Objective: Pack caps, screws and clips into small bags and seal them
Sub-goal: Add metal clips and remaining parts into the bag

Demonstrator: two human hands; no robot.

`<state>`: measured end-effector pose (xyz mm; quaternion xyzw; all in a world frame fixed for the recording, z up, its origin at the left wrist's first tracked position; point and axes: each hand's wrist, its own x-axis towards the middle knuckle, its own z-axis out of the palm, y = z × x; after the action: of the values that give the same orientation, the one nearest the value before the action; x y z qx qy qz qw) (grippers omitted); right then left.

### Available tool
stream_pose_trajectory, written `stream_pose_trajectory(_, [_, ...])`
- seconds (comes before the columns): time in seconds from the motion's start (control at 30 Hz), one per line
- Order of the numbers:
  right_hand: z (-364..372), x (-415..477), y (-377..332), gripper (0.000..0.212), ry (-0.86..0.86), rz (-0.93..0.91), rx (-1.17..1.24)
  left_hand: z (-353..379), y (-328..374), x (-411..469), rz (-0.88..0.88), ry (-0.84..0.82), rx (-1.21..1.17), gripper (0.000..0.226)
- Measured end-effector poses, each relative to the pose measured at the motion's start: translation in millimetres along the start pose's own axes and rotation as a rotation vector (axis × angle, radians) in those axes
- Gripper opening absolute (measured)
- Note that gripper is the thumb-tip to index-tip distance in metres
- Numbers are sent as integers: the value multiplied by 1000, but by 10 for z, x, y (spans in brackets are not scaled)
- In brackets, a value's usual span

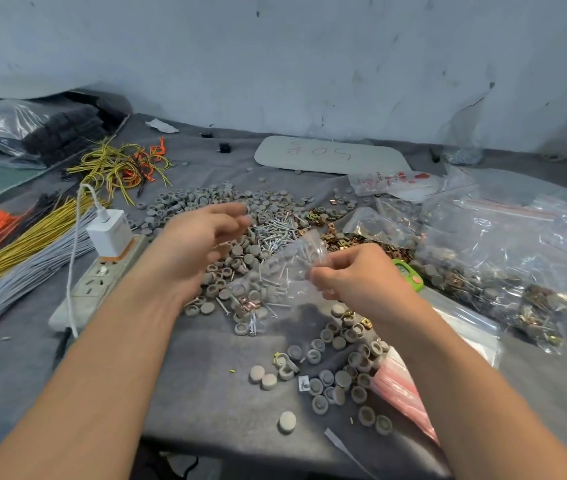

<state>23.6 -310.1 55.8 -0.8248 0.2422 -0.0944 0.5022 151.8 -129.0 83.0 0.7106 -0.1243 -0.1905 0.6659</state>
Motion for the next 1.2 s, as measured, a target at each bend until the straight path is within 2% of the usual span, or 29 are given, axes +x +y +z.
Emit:
stream_pose_trajectory(0.07, [-6, 22, 7, 20, 59, 16, 28, -18, -72, 24, 26, 49, 317, 37])
stream_pose_trajectory(0.13, [-38, 37, 37, 30, 91, 50, 34, -29, -151, 54, -2, -67, 520, 43])
stream_pose_trajectory(0.23, [-96, 57, 67, 37, 136, 86, 9, -3, -249, 77, -49, -275, 695, 49])
stream_pose_trajectory(0.5, [-120, 74, 47, 53, 138, 126, -44, 111, -348, 122, 12, -300, 793, 31])
stream_pose_trajectory(0.73, [-131, 85, 56, 60, 183, 69, 0, 175, -352, 81, -9, -347, 863, 37])
stream_pose_trajectory(0.87, [-143, 48, 30, 55, 169, -40, 143, 136, -320, 40, -1, -365, 822, 44])
stream_pose_trajectory(0.97, [-155, 13, -23, 50, 132, -168, 261, 120, -262, 18, 106, -358, 567, 43])
stream_pose_trajectory(1.07, [-156, -33, -65, 43, 81, -267, 326, 173, -175, -4, 223, -295, 155, 24])
stream_pose_trajectory(1.2, [-189, -49, -56, 39, 101, -273, 489, 232, -163, -15, 304, -138, 84, 8])
